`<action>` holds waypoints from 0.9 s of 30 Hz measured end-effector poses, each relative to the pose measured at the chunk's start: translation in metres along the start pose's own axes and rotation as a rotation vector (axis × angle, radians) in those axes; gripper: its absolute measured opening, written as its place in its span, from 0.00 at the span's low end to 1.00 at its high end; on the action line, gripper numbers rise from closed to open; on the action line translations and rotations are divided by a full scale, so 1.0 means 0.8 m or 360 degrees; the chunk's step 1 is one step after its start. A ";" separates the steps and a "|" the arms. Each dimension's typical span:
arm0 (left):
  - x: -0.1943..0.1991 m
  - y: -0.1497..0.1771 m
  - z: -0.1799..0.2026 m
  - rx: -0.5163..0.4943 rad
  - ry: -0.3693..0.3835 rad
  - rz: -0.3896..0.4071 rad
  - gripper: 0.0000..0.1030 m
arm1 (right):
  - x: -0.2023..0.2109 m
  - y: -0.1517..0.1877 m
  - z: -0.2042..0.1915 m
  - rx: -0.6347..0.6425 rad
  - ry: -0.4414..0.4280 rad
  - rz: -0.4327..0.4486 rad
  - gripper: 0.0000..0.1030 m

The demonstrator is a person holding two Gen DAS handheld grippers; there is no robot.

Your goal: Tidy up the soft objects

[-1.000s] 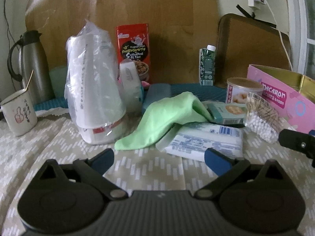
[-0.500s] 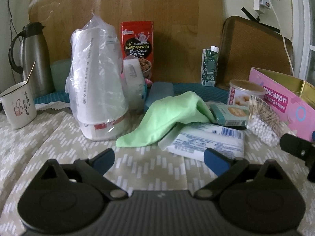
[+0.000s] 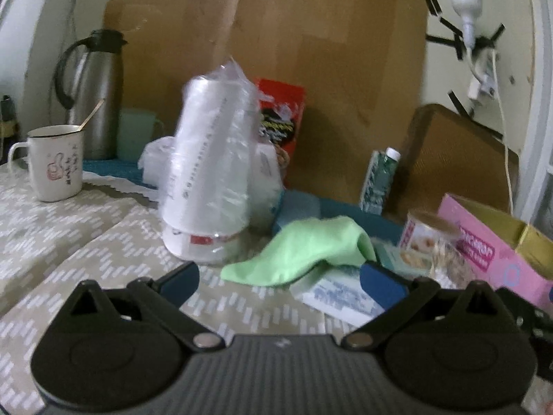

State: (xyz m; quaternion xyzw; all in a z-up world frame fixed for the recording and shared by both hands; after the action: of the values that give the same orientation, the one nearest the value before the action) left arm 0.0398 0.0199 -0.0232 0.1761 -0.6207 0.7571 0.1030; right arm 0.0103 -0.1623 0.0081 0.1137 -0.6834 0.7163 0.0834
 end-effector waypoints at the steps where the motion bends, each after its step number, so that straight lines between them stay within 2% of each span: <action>1: 0.000 -0.001 0.002 -0.0018 -0.0018 -0.0001 1.00 | 0.000 -0.001 -0.001 -0.0002 -0.0003 0.0001 1.00; 7: 0.000 -0.008 0.033 -0.0145 -0.0093 0.0082 1.00 | -0.001 -0.003 0.005 -0.0070 -0.0050 0.0003 1.00; 12: -0.011 0.001 0.060 -0.0310 -0.0146 0.0046 1.00 | 0.003 -0.012 0.017 0.0111 0.0048 0.0096 1.00; 16: -0.001 0.002 0.066 -0.0251 -0.0077 0.0095 1.00 | 0.003 -0.010 0.020 0.0086 0.0005 0.0103 1.00; 20: -0.001 0.000 0.059 -0.0211 -0.0147 0.0109 1.00 | 0.008 -0.012 0.010 0.0136 -0.0031 0.0140 1.00; 27: 0.010 -0.001 0.078 -0.0393 -0.0205 0.0204 1.00 | 0.007 -0.013 0.017 0.0049 -0.0078 0.0140 1.00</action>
State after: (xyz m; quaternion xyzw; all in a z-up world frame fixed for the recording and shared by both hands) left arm 0.0418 -0.0413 -0.0088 0.1704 -0.7244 0.6671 0.0353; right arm 0.0085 -0.1753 0.0203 0.1024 -0.6785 0.7267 0.0333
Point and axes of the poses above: each gripper's, at about its wrist camera, not at the fingertips, and x roughly against the way its jaws point, z to its right, y to its underside, the point moved 10 cm from there along -x, roughly the way its jaws point, and after that the axes turned 5 degrees about -y, right-handed, at the moved point
